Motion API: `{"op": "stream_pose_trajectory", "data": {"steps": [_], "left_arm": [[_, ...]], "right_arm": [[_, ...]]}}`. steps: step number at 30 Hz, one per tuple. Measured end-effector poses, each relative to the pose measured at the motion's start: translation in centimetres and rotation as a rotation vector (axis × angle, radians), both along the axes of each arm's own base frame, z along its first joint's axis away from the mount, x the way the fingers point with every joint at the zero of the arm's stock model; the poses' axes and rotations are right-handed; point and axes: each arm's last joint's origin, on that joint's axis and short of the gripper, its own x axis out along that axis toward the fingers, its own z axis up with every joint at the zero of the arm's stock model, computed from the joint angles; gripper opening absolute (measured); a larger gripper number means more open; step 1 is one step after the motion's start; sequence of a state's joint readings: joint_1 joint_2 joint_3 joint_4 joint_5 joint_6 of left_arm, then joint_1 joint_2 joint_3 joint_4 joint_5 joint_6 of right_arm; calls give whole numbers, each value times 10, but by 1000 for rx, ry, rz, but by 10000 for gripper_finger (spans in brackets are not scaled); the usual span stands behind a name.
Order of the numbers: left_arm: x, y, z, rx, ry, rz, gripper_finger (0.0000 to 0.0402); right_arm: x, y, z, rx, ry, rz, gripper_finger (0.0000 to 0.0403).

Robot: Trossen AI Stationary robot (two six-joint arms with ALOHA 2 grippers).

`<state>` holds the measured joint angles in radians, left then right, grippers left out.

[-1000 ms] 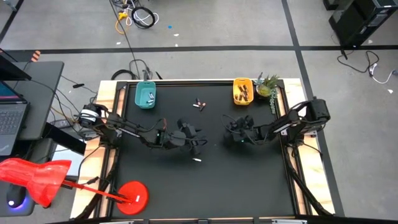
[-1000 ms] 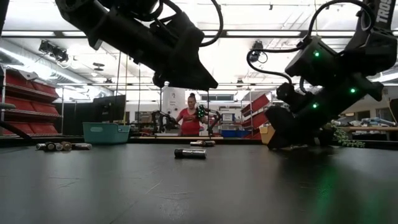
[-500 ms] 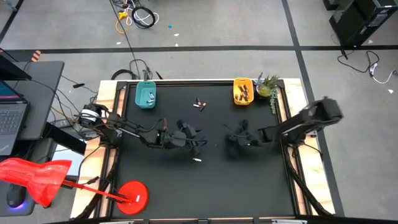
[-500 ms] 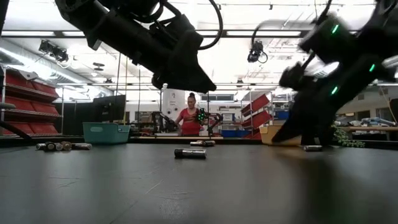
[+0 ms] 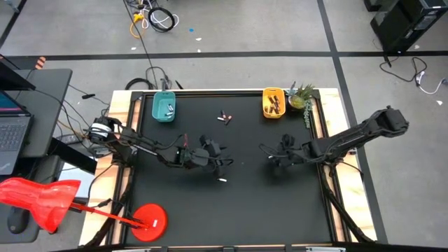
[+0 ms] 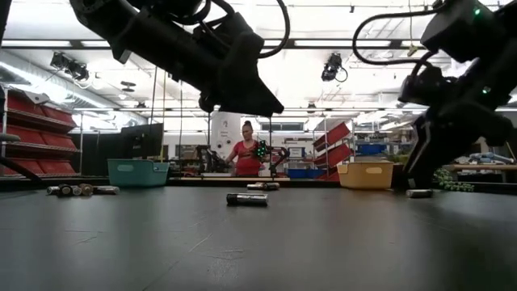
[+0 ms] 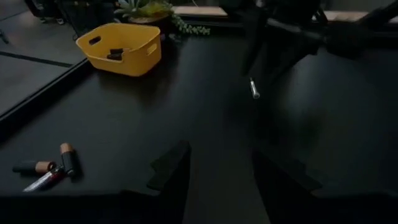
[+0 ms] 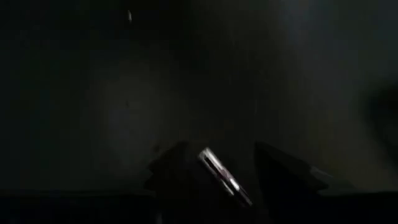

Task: Sort batteries
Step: Put the silver battery into the blue bin

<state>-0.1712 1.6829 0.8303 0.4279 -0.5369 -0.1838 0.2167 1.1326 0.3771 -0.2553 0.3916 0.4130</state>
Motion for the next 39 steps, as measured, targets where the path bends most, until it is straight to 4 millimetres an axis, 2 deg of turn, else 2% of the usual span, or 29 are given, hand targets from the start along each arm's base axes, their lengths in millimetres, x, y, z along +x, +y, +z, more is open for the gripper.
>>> {"op": "stream_pose_trajectory", "data": {"steps": [5,11,17,21,26,27,39], "left_arm": [[0,0,0,1,4,1,175],[0,0,-1,3,8,-1,175],[0,0,-1,4,9,-1,175],[-1,0,-1,6,17,-2,175],[-1,0,-1,6,16,-2,175],[-1,0,-1,6,17,-2,175],[-1,0,-1,1,12,0,175]], "right_arm": [[1,-2,-5,-21,41,7,199],[-3,-7,-18,-35,103,-19,186],[-1,-12,-30,20,85,-64,164],[-1,-11,-31,66,66,-85,123],[2,-10,-30,100,34,-84,29],[3,-10,-29,106,18,-73,22],[17,-7,-23,116,-142,-24,24]]}}
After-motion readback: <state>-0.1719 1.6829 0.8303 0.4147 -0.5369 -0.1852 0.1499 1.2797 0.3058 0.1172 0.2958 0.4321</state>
